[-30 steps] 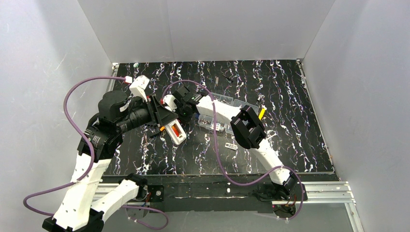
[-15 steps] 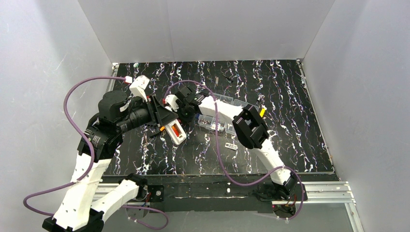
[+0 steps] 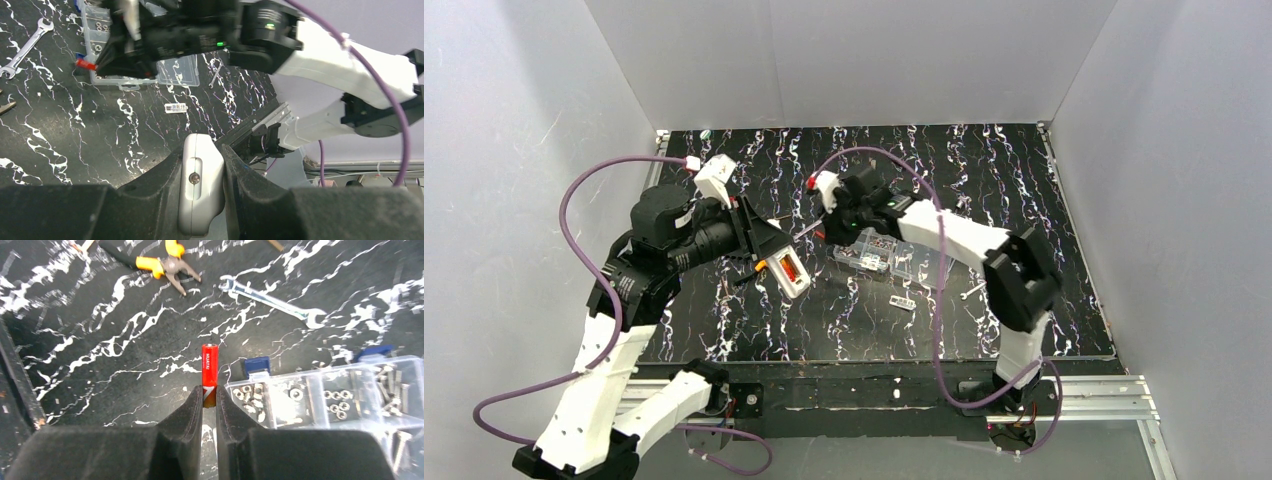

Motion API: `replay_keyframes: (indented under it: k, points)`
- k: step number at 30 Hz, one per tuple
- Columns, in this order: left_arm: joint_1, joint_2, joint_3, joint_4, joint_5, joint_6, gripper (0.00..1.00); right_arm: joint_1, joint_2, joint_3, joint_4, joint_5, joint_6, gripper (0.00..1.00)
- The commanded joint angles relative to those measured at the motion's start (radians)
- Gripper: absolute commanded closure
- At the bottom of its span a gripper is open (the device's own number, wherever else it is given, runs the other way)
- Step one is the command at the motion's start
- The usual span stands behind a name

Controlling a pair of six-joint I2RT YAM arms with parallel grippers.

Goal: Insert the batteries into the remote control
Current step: Pick up the battery from the center of the board, then load the battery into the remote control.

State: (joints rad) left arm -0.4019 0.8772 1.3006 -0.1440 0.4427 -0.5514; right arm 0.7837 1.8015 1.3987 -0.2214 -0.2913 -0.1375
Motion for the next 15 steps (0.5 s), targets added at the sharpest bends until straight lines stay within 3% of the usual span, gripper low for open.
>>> replay_keyframes:
  k: [1,7,8,15]
  points:
    - [0.005,0.01,0.01,0.062,0.042,-0.016,1.0,-0.033,-0.163,-0.103,0.161,-0.069,0.034,0.99]
    - [0.004,0.025,0.008,0.073,0.043,-0.016,1.0,-0.066,-0.383,-0.291,0.304,-0.116,0.028,0.99]
    - [0.005,0.03,0.009,0.079,0.044,-0.017,1.0,-0.09,-0.488,-0.356,0.343,-0.144,0.025,0.99]
    - [0.005,0.051,-0.009,0.128,0.063,-0.051,1.0,-0.121,-0.721,-0.408,0.33,-0.258,-0.08,0.99]
